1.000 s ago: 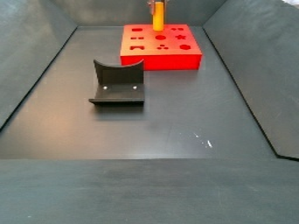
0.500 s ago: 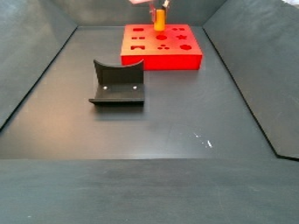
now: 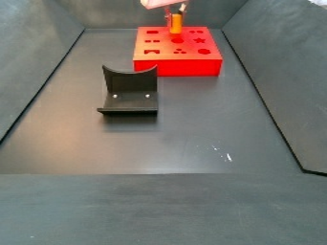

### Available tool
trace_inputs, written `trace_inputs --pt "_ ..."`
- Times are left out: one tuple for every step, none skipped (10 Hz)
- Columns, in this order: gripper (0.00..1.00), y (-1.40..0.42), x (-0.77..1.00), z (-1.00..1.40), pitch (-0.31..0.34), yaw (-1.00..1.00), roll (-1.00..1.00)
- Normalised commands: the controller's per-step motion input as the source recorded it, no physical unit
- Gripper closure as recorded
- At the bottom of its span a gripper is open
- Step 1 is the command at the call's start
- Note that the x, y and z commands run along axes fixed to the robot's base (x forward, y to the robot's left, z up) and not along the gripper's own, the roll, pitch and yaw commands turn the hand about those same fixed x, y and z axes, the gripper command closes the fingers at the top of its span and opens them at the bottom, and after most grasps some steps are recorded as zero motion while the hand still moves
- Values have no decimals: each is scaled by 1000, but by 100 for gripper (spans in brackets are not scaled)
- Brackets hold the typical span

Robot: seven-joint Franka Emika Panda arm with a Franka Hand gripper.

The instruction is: Insert the oval object.

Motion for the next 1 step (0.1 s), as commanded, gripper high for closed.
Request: trace_inputs --pt "100 0 0 0 0 0 0"
